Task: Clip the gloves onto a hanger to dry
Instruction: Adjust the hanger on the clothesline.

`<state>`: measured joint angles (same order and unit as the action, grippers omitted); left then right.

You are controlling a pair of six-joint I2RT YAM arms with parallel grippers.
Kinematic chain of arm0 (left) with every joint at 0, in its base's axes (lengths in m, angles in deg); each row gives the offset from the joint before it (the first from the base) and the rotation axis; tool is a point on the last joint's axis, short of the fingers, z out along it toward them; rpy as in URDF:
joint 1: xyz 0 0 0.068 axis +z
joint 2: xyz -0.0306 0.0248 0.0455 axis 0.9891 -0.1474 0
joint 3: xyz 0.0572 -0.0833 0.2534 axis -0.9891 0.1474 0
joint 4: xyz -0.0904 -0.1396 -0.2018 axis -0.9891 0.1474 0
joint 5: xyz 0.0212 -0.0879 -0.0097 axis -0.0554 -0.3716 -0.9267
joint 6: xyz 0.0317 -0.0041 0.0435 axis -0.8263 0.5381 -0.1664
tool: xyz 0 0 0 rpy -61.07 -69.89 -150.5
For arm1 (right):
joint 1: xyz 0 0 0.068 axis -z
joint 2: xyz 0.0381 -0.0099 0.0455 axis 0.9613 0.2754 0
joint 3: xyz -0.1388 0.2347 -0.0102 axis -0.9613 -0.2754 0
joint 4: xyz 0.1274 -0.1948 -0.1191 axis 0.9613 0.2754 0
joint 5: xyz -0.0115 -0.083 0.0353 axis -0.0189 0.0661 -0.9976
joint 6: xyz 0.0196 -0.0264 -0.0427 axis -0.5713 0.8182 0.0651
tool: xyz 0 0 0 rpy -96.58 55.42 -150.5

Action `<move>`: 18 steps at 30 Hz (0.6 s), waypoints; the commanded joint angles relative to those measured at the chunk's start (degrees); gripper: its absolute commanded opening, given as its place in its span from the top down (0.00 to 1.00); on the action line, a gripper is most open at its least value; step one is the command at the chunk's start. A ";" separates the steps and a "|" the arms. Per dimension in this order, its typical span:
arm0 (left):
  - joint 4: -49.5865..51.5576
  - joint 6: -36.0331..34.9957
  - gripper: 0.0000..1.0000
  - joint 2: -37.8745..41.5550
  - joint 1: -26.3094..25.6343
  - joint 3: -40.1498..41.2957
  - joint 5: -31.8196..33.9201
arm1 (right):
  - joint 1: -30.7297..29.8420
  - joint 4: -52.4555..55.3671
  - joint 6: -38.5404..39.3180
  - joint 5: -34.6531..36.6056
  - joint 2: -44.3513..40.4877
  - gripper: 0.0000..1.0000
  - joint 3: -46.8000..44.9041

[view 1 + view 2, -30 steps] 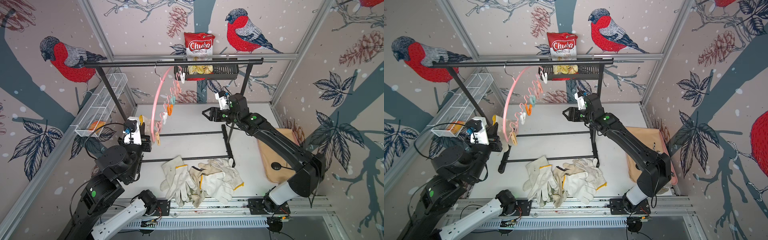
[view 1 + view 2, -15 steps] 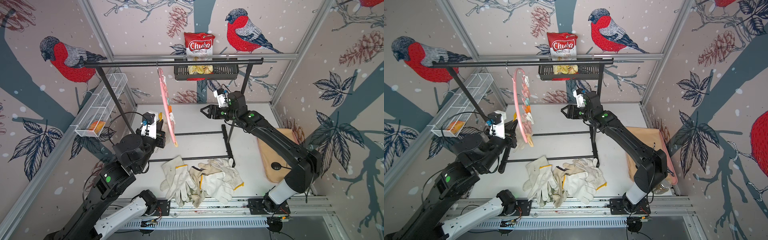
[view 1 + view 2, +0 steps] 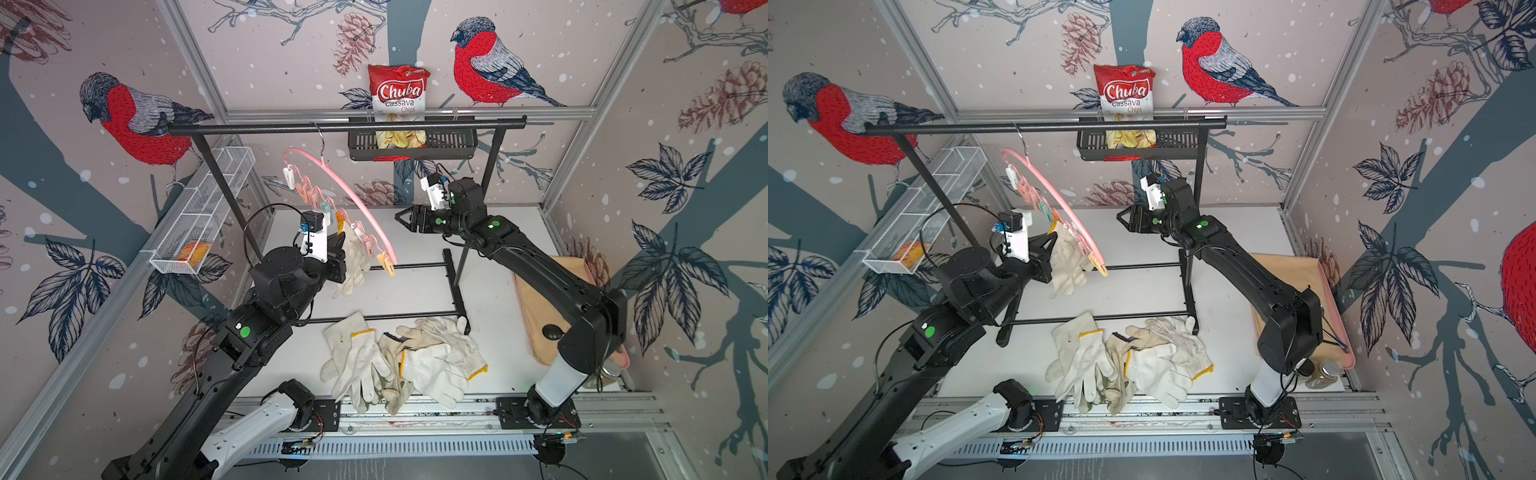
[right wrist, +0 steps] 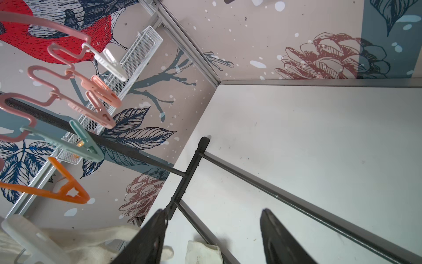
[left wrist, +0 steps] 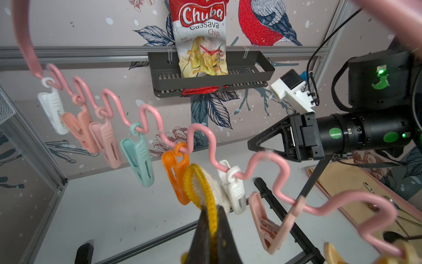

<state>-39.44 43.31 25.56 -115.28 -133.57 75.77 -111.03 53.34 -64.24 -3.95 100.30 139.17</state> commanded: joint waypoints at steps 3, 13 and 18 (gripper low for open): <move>-5.22 3.32 1.00 -1.53 3.27 2.85 2.17 | -0.07 2.49 2.35 1.05 2.80 0.33 4.72; -6.32 8.88 1.00 -1.93 9.07 6.95 21.24 | -0.99 5.32 4.03 1.46 9.67 0.32 14.20; -8.73 9.67 1.00 -3.00 11.35 7.50 26.32 | -0.79 6.00 4.28 0.71 13.81 0.32 19.72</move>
<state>-43.17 51.79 23.00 -104.82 -126.35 96.75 -111.88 59.33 -61.05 -2.64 112.74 156.68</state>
